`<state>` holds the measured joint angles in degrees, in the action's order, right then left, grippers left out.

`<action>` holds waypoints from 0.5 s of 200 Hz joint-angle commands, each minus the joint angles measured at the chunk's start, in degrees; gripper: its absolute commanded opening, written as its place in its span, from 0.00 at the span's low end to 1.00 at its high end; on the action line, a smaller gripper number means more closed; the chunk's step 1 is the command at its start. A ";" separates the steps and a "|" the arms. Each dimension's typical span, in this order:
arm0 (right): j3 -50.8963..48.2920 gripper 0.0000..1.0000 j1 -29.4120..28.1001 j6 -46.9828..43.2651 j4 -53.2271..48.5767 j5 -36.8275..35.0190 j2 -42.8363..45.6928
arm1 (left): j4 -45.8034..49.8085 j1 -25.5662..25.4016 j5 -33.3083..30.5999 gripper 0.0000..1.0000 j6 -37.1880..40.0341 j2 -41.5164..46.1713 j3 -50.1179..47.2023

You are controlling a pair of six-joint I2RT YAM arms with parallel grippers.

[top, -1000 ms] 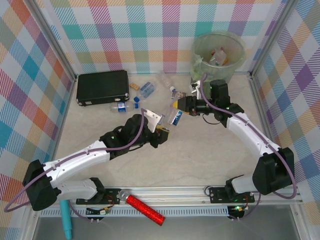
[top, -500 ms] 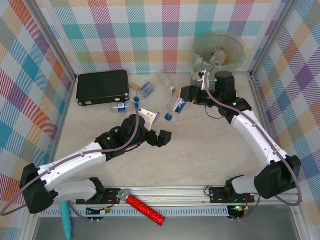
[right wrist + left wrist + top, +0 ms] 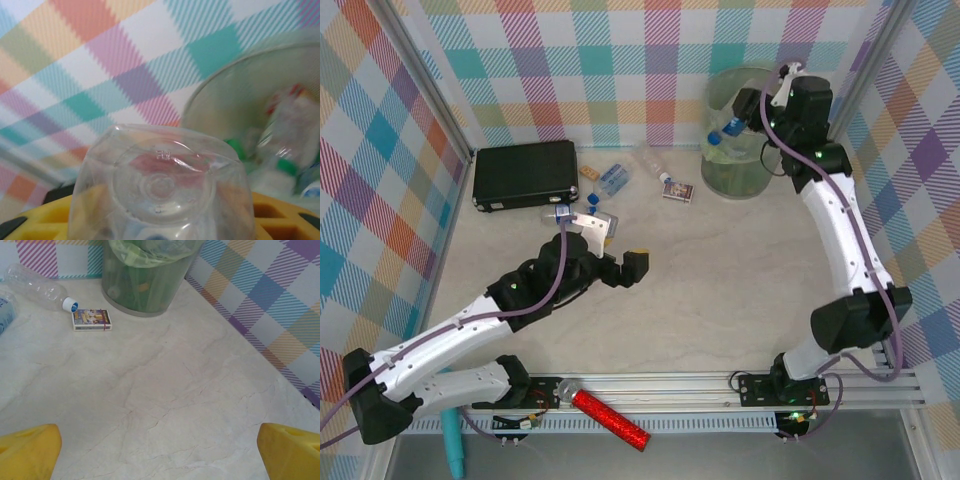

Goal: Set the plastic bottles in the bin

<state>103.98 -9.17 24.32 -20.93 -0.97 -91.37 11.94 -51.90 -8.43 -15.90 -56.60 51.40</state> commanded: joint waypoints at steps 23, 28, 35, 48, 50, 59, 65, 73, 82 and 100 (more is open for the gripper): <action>14.72 0.51 3.27 -5.82 3.08 -13.97 -11.21 | -1.75 -0.48 0.40 1.00 -1.01 -2.61 0.54; 17.14 0.51 3.41 -6.60 2.87 -14.45 -13.15 | -1.75 -0.51 0.40 1.00 -0.83 -2.97 0.76; 20.74 0.52 3.54 -7.37 2.08 -15.35 -15.97 | -1.60 -0.42 0.47 1.00 -0.67 -3.50 1.07; 27.38 0.54 3.72 -9.69 1.33 -17.00 -21.10 | -0.79 -0.40 0.48 1.00 0.26 -4.44 2.06; 28.44 0.55 3.72 -10.07 1.33 -17.34 -21.96 | -0.57 -0.40 0.40 1.00 0.32 -4.58 2.22; 33.13 0.55 3.81 -11.70 0.90 -19.00 -25.70 | 0.10 -0.31 -0.21 1.00 0.73 -5.29 2.87; 35.99 0.55 3.75 -12.97 0.72 -19.64 -28.12 | 0.27 -0.25 -0.63 1.00 0.83 -5.57 3.08; 39.36 0.55 3.80 -14.47 0.69 -20.37 -31.21 | 0.27 -0.14 -1.02 1.00 1.08 -5.80 3.20; 41.68 0.55 3.81 -16.06 1.41 -20.90 -33.95 | 0.08 -0.05 -1.23 1.00 1.33 -6.20 3.27; 41.64 0.55 3.80 -17.23 4.12 -21.42 -36.53 | -0.32 0.38 -2.10 1.00 1.79 -7.28 3.73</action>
<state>143.37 -5.21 12.12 -19.53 -19.11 -124.57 12.10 -51.88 -8.75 -15.40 -62.94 52.56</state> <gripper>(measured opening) 0.549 0.996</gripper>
